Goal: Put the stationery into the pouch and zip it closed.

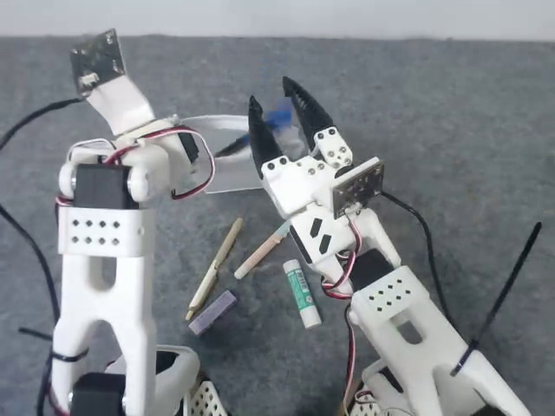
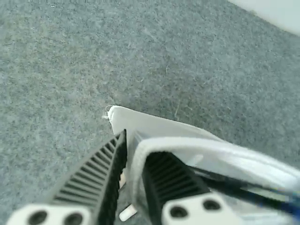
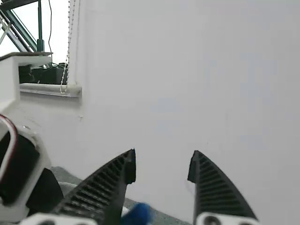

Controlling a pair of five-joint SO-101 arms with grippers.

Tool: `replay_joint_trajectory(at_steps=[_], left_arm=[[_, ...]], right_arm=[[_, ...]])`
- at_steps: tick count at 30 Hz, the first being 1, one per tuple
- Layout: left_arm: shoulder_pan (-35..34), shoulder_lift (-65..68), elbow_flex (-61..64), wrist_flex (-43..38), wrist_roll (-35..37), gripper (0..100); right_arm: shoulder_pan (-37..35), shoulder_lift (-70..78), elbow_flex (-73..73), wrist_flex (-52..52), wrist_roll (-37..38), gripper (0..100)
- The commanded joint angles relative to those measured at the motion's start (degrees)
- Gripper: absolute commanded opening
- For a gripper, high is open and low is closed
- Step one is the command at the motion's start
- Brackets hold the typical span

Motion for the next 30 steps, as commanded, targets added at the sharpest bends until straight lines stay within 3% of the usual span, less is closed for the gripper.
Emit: replay_joint_trajectory(at_steps=[1,10,30], left_arm=[[0.26,0.88,1.19,-2.73,1.14,1],[0.26,0.88,1.19,-2.73,1.14,1],[-7.47,0.44,0.13,-3.6,5.54,1]], right_arm=[[-0.48,-0.4,-0.7,-1.01,-0.97,16.2],[-0.4,-0.48,0.26,-0.31,-0.79,15.3],[1.63,-23.69,-1.76,43.21,-1.05,14.8]])
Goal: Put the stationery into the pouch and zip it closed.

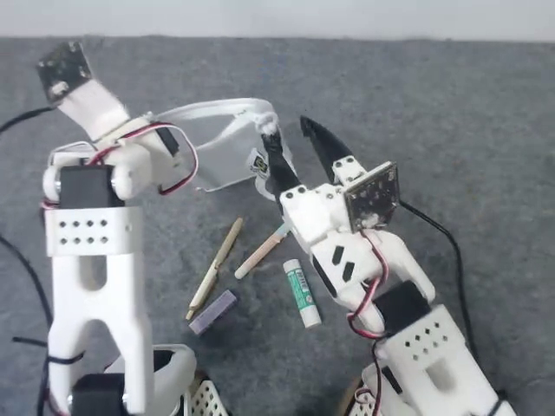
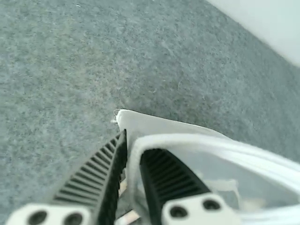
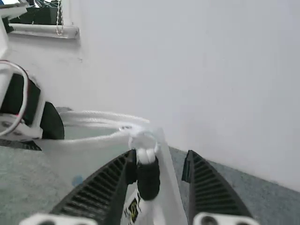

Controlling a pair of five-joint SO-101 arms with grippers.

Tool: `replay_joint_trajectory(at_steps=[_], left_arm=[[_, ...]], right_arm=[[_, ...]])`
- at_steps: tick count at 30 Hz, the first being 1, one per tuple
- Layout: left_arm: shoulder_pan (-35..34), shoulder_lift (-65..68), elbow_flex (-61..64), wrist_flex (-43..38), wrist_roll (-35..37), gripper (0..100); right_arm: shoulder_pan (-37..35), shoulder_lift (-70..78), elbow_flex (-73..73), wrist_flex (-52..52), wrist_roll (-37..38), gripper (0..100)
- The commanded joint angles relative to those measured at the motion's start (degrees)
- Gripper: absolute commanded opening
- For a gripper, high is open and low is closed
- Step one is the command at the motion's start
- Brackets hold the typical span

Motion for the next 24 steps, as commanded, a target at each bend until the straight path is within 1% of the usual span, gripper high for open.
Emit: replay_joint_trajectory(at_steps=[1,4,9,15,19,24], left_arm=[[-2.02,0.53,-1.19,-1.93,0.7,1],[-3.96,0.53,-1.27,-2.02,0.79,1],[-6.59,0.53,-1.27,-2.02,3.69,1],[-6.95,0.53,-1.27,-2.02,3.96,1],[-6.95,0.53,-1.27,-2.02,3.96,1],[-6.95,0.7,-1.1,-1.93,3.87,1]], right_arm=[[1.27,-2.24,-3.16,6.81,-0.62,14.8],[0.75,-2.68,-3.96,12.88,-0.62,14.8],[-0.66,-2.51,-5.71,23.34,-0.62,14.8],[-7.6,-2.24,-5.36,37.93,-1.23,14.8],[-8.66,-1.71,-4.92,40.04,-5.54,14.8],[-8.66,6.64,-4.22,39.78,-5.98,14.8]])
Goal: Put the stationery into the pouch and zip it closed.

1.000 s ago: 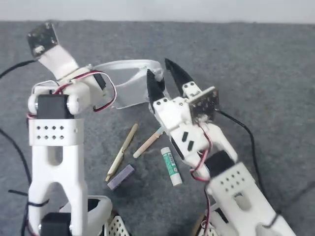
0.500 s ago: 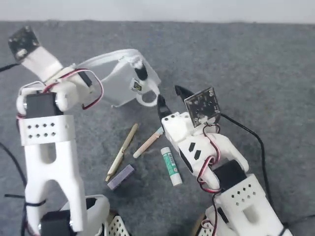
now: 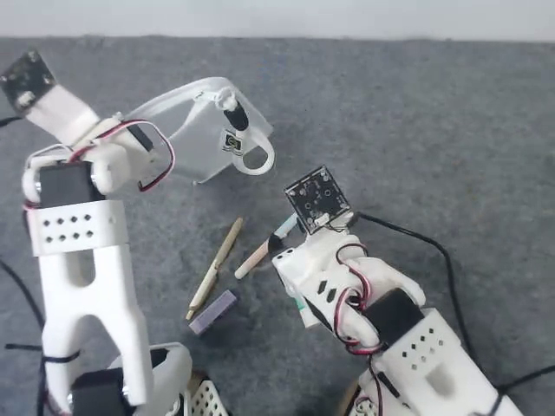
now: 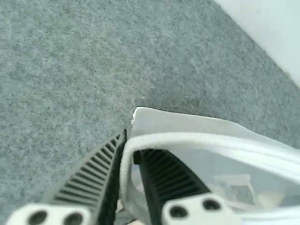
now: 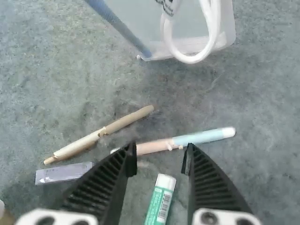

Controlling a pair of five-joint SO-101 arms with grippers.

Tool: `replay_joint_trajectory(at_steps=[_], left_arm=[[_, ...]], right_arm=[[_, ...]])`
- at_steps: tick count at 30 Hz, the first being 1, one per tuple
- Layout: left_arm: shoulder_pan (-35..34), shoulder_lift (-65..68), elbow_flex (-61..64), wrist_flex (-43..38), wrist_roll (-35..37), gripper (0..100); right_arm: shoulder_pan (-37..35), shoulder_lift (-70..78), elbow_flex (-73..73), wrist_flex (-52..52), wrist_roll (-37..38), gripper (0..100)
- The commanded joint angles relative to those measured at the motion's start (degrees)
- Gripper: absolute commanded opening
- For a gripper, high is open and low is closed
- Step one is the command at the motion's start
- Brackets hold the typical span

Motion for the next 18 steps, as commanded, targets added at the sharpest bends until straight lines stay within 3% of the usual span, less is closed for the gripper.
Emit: replay_joint_trajectory(at_steps=[1,18], left_arm=[[-0.44,0.09,-1.1,-1.85,0.7,1],[-0.44,0.26,-0.22,-1.93,0.7,1]], right_arm=[[-0.4,7.34,-2.2,-0.22,-0.88,14.8],[-0.31,37.05,-2.29,-12.26,-0.62,14.8]])
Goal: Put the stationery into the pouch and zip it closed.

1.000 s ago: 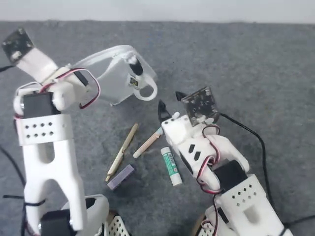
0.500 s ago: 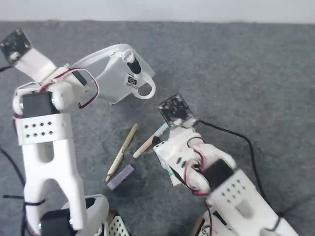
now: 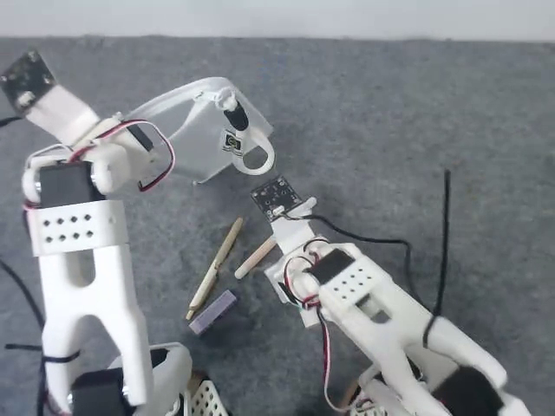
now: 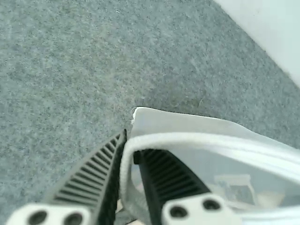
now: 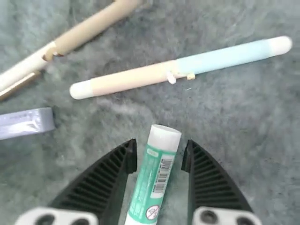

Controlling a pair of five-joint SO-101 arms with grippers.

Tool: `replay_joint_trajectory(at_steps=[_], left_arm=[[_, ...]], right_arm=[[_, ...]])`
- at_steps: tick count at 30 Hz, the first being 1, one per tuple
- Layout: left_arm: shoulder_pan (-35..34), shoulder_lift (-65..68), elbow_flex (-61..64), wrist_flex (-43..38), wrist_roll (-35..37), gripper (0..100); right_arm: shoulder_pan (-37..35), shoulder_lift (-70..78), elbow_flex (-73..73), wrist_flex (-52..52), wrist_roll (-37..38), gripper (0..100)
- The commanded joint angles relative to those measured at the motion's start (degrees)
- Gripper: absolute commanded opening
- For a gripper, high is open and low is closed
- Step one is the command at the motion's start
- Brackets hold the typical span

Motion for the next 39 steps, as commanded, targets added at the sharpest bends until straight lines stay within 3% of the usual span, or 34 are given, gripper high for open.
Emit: replay_joint_trajectory(at_steps=[1,11,18,23,34,39], left_arm=[[-0.44,0.26,-0.13,-2.02,0.79,1],[-0.44,0.26,-0.13,-2.02,0.79,1],[-0.44,0.26,-0.13,-1.93,0.79,1],[-0.44,0.26,-0.13,-1.93,0.79,1],[-0.09,0.26,-0.13,-1.85,0.79,1],[0.0,0.26,-0.13,-1.76,0.79,1]], right_arm=[[-0.31,2.24,-2.29,-3.12,-0.26,14.8],[3.82,9.1,-4.04,-3.65,-0.18,14.7],[3.82,13.32,-5.71,-3.82,-0.18,1.2],[3.91,13.41,-5.89,-3.12,-0.18,0.6],[3.56,-0.13,-5.71,6.29,-1.32,0.6],[-0.57,-10.95,-5.71,13.76,-8.97,0.6]])
